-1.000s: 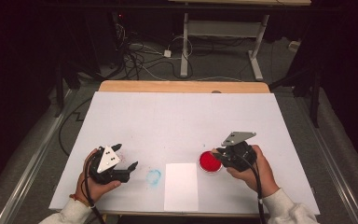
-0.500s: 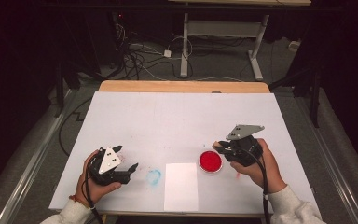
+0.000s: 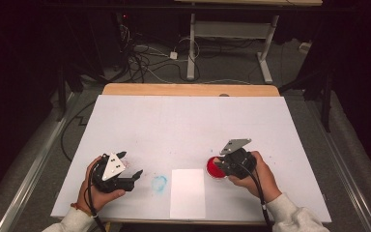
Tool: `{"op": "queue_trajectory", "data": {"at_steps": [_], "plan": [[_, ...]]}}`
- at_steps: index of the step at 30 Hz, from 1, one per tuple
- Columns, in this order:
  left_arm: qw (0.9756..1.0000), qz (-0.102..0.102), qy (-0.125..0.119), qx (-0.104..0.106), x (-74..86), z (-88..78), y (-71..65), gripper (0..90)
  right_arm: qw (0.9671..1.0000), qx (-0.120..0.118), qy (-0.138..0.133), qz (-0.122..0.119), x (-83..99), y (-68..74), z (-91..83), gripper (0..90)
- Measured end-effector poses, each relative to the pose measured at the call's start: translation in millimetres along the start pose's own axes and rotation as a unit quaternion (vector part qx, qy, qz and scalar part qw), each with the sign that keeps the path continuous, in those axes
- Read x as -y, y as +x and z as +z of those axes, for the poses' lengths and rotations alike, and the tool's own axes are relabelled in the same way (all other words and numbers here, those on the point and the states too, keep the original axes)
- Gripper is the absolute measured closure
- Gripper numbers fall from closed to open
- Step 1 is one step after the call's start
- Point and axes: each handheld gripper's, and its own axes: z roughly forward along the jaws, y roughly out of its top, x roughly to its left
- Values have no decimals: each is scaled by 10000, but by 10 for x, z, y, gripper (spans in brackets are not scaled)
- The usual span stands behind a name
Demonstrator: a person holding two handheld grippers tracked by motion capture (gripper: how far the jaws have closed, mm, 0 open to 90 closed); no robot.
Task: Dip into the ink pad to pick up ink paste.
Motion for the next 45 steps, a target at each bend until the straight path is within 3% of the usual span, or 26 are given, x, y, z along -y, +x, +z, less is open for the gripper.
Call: {"op": "queue_trajectory", "data": {"at_steps": [5,21,29,36,45], "plan": [[10000,25,40,3,-1,7,-8,173,9997,28,241,-69,49,0,114,761],[9999,27,103,65,2,8,-31,171,9998,-153,126,90,115,-49,150,763],[9998,53,181,16,-2,25,-38,172,9998,-53,214,16,86,-21,158,763],[9998,69,207,18,-10,37,-46,172,9995,-127,286,109,66,-41,164,762],[9998,59,188,18,-10,28,-54,172,9995,29,300,-17,71,9,164,762]]}}
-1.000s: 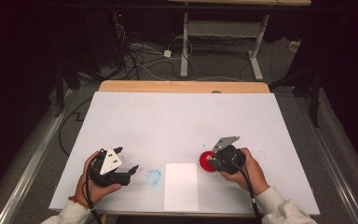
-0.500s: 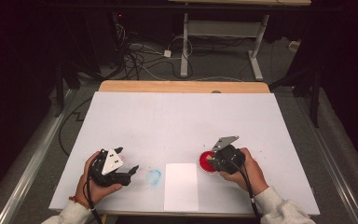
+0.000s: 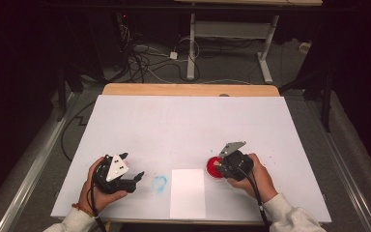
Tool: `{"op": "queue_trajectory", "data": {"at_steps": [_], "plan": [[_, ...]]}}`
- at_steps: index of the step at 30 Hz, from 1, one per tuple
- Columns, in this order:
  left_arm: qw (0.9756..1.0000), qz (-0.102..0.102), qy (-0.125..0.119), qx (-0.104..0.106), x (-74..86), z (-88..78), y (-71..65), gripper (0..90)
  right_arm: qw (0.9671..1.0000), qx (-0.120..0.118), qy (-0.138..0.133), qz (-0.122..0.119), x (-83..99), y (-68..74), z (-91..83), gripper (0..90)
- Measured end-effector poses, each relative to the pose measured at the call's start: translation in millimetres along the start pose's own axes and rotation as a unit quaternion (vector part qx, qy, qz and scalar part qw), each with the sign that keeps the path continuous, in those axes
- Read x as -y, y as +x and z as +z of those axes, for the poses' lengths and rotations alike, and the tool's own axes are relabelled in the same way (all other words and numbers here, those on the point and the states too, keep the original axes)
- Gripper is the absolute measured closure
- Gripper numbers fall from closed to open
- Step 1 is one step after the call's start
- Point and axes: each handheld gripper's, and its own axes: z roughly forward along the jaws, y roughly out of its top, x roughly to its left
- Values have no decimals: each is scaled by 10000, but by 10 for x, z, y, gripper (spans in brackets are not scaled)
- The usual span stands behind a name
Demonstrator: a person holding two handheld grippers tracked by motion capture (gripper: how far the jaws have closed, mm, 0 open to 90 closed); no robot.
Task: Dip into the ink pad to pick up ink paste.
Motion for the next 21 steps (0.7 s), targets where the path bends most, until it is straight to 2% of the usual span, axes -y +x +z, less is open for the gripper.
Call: {"op": "queue_trajectory", "data": {"at_steps": [4,6,11,21], "plan": [[10000,23,18,-19,-1,-1,2,172,9999,-86,-5,96,-8,-34,-12,761],[10000,15,5,-13,1,-1,5,172,10000,-57,-12,47,-17,-26,-31,762],[10000,-9,-11,-20,4,-7,20,172,9997,-36,-251,30,-45,-51,-180,761],[10000,-25,-28,-32,2,-7,19,172,9967,-1,-800,127,-73,-104,-544,761]]}}
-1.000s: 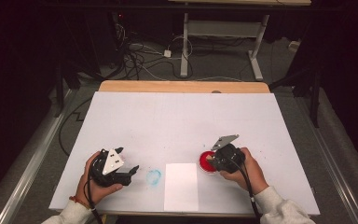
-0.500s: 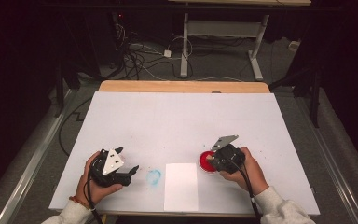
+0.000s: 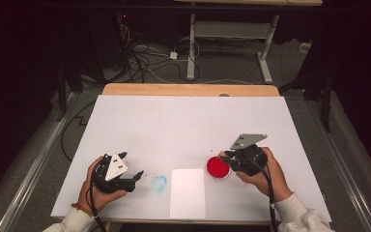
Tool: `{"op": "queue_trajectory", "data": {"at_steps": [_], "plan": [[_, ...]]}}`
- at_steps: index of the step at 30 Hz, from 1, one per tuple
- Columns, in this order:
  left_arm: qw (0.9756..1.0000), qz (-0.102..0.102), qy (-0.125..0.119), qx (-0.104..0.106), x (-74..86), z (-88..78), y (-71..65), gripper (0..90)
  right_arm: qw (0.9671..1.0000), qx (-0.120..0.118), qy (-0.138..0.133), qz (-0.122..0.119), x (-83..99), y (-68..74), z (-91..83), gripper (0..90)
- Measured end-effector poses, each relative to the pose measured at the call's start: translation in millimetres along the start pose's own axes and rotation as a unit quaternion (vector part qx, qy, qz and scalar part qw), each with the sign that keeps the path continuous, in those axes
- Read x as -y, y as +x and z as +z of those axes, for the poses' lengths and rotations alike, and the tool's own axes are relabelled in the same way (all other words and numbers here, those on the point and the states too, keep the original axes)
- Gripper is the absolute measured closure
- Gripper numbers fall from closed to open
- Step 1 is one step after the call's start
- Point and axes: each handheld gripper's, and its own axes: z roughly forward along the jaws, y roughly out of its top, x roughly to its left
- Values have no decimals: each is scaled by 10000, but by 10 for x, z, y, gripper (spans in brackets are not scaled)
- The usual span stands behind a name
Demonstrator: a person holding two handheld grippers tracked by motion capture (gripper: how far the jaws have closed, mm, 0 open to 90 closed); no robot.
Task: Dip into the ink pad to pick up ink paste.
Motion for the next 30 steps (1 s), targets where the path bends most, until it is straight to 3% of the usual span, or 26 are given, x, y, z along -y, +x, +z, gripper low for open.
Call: {"op": "queue_trajectory", "data": {"at_steps": [10,17,25,30], "plan": [[10000,-14,-5,5,1,-1,4,171,9994,36,-320,-92,-67,42,-215,760],[10000,4,2,23,2,-2,1,171,9993,34,-365,-102,-76,57,-237,761],[10000,26,23,14,3,-3,1,171,9997,5,-190,-128,-45,74,-104,760],[10000,43,42,17,4,1,-1,171,9999,-56,110,-57,34,58,110,760]]}}
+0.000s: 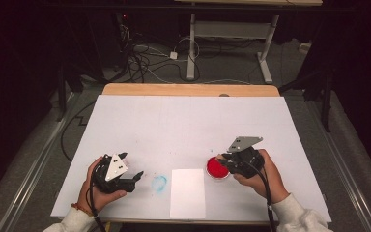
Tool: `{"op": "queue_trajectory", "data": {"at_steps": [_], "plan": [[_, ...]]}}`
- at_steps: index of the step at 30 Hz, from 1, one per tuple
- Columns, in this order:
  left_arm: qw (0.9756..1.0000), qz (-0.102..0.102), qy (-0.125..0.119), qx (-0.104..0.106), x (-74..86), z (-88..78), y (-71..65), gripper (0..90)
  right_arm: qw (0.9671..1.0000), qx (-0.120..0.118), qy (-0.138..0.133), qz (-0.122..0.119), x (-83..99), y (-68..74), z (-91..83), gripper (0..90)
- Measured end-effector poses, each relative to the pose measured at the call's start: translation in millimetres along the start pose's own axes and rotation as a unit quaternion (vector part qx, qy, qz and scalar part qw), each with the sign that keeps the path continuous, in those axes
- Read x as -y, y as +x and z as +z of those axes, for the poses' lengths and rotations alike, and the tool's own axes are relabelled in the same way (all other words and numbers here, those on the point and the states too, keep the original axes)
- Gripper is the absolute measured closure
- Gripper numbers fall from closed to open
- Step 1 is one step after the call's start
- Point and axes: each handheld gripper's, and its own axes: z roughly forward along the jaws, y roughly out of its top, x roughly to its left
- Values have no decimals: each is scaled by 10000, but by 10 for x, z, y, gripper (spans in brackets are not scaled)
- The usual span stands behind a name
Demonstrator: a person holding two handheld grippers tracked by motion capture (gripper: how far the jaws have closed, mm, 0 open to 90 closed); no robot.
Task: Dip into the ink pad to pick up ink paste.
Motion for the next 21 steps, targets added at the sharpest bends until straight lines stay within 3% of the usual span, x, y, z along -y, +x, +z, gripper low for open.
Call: {"op": "queue_trajectory", "data": {"at_steps": [11,21], "plan": [[10000,5,16,11,2,9,-7,170,9993,-102,362,35,99,-10,287,760],[10000,15,16,15,4,3,-3,171,9986,-181,484,117,155,-25,396,760]]}}
